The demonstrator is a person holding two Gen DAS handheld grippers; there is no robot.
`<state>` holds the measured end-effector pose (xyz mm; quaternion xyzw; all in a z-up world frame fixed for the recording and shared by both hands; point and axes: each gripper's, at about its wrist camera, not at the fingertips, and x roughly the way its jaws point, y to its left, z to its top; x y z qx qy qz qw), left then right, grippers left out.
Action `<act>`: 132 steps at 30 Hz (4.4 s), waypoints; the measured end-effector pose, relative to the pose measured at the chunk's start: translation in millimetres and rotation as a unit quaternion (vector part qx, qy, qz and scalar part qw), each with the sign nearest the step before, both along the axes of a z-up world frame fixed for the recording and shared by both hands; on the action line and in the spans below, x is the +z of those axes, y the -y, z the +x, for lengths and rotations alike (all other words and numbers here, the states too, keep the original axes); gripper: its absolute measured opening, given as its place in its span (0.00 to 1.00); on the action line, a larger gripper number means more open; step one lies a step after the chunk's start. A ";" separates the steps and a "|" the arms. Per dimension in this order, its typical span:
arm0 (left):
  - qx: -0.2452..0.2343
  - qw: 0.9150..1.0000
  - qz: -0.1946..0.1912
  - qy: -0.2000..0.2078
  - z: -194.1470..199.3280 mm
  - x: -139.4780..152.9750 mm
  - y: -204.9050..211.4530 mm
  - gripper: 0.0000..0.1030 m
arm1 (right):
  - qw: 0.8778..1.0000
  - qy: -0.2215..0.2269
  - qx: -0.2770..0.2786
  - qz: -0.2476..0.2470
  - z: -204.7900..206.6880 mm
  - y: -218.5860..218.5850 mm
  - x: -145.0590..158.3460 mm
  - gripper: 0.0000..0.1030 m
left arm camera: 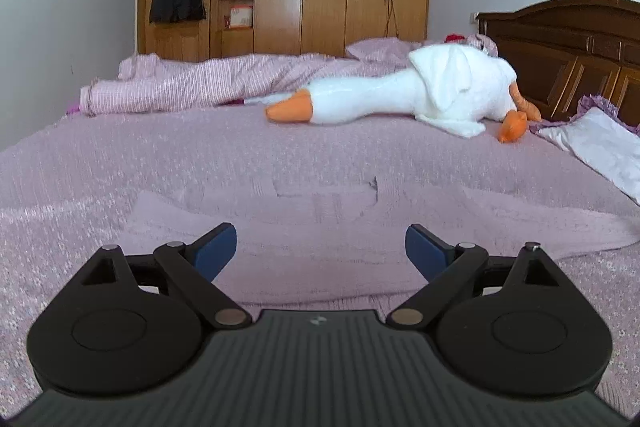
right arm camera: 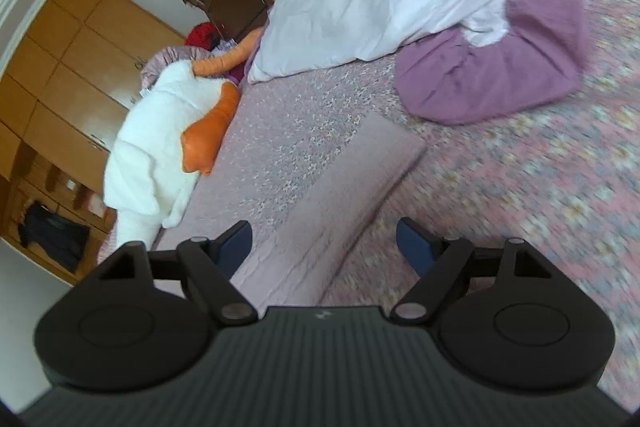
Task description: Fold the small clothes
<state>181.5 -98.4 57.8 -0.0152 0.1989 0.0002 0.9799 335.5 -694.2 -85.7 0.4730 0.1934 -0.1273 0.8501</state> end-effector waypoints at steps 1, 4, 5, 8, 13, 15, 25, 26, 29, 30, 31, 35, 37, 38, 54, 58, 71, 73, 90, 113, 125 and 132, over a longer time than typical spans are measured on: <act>0.000 1.000 0.000 0.000 -0.3 2.0 -0.1 0.93 | 1.000 -0.001 0.001 0.000 7.7 5.1 0.2 0.78; -0.005 1.000 -0.002 -0.005 -0.4 5.8 -2.1 0.93 | 1.000 0.001 -0.004 0.003 24.3 18.6 -0.7 0.78; -0.007 1.000 -0.003 -0.006 0.4 6.6 -2.4 0.93 | 1.000 0.001 -0.010 0.000 26.8 20.8 -0.4 0.77; -0.005 1.000 0.002 -0.012 2.7 6.5 -3.4 0.93 | 0.999 0.009 -0.029 -0.023 38.1 21.6 -2.9 0.68; 0.004 1.000 -0.004 -0.013 2.3 4.8 -14.0 0.93 | 0.995 0.083 -0.051 -0.006 21.8 31.3 -23.8 0.42; 0.012 1.000 -0.015 -0.018 3.1 0.8 -19.1 0.93 | 0.992 0.117 -0.051 0.016 12.3 35.7 -30.6 0.42; 0.036 0.996 -0.060 -0.053 6.4 -15.2 -36.0 0.93 | 0.990 0.114 -0.070 0.038 7.6 39.5 -35.5 0.18; 0.035 0.996 -0.059 -0.052 7.1 -14.2 -35.8 0.93 | 0.991 0.111 -0.073 0.035 7.7 39.3 -35.4 0.15; 0.034 0.997 -0.055 -0.047 8.7 -10.1 -35.9 0.93 | 0.992 0.096 -0.076 0.019 10.2 36.9 -33.5 0.10; 0.034 0.997 -0.053 -0.045 8.8 -9.0 -36.2 0.93 | 0.993 0.092 -0.076 0.013 10.8 36.0 -32.5 0.10; 0.034 0.997 -0.052 -0.044 8.9 -8.0 -36.6 0.93 | 0.993 0.089 -0.077 0.007 11.6 35.2 -31.5 0.10; 0.037 0.998 -0.043 -0.039 9.2 -7.8 -37.5 0.93 | 0.994 0.077 -0.075 -0.024 16.7 28.3 -25.8 0.10; 0.041 0.997 -0.045 -0.042 9.8 -8.8 -39.8 0.93 | 0.994 0.078 -0.071 -0.038 17.0 25.4 -23.7 0.10; 0.042 0.997 -0.047 -0.044 9.9 -10.2 -41.0 0.93 | 0.993 0.079 -0.067 -0.047 17.7 23.5 -21.9 0.10; 0.073 0.995 -0.056 -0.050 6.5 -15.5 -74.8 0.93 | 0.966 0.093 0.087 -0.225 65.1 -104.5 51.1 0.10; 0.081 0.994 -0.054 -0.053 3.8 -21.0 -93.5 0.93 | 0.953 0.115 0.117 -0.256 66.2 -143.4 75.8 0.10; 0.059 0.997 -0.024 -0.034 27.0 -61.1 -146.1 0.93 | 0.922 0.201 0.158 -0.290 51.2 -266.4 145.9 0.10; 0.059 0.998 -0.035 -0.015 23.0 -65.4 -152.9 0.93 | 0.925 0.206 0.156 -0.278 50.8 -279.8 152.6 0.10; 0.042 0.997 -0.066 -0.004 33.7 -41.8 -188.9 0.95 | 0.899 0.166 0.201 -0.352 69.2 -415.2 169.1 0.11; 0.069 0.993 -0.092 0.009 33.7 -20.2 -227.4 0.96 | 0.831 0.177 0.220 -0.480 52.1 -531.9 240.8 0.11; 0.072 0.993 -0.090 0.003 34.7 -21.7 -226.6 0.97 | 0.826 0.168 0.241 -0.481 44.4 -558.9 228.8 0.12; 0.074 0.993 -0.090 -0.003 39.0 -22.3 -228.6 0.97 | 0.820 0.157 0.269 -0.481 40.3 -582.4 199.3 0.12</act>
